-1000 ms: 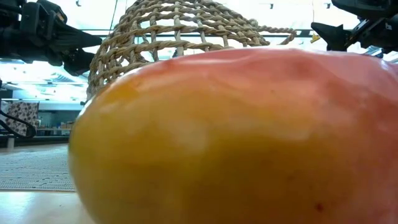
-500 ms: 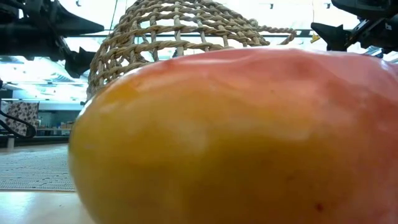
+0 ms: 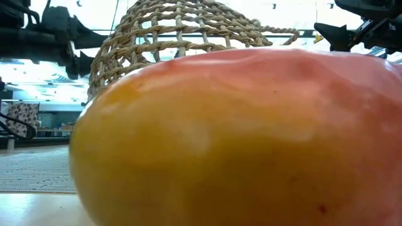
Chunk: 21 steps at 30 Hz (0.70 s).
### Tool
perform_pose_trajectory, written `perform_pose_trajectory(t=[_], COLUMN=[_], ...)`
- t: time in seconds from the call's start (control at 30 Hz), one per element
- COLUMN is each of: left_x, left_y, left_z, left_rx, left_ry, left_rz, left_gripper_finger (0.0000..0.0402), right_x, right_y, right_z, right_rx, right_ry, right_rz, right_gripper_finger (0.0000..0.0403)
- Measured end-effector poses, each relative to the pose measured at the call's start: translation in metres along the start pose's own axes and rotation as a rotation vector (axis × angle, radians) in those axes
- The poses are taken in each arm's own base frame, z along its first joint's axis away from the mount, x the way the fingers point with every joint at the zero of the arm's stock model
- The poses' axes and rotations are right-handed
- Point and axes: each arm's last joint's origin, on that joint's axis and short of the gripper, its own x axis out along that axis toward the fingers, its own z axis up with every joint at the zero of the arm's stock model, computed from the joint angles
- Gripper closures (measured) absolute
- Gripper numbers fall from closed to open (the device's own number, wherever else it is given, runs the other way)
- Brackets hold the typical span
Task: Build produce basket
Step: Put the green cucumber into the brown basket
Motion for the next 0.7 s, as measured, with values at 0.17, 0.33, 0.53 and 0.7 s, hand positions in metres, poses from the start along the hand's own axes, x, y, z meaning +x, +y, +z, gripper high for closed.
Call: perform_pose_trajectory(t=[0.17,0.33,0.53,0.7], left_x=[0.010,0.029,0.056,0.075], left_y=[0.010,0.021,0.039,0.050], left_z=[-0.008,-0.003,0.007,0.009], left_rx=[-0.032,0.008,0.048,0.010], left_ry=[0.064,0.147,0.257,0.335], left_rz=[0.106,0.233,0.340,0.360], left_gripper_finger=[0.0012,0.0012,0.0012,0.0012], right_x=[0.000,0.000,0.000,0.000], right_y=[0.000,0.000,0.000,0.000], right_z=[0.000,0.000,0.000,0.000], right_rx=[0.000,0.000,0.000,0.000], right_ry=[0.000,0.000,0.000,0.001], right_rz=[0.000,0.000,0.000,0.000], right_gripper_finger=[0.0148,0.0148,0.0148,0.0148])
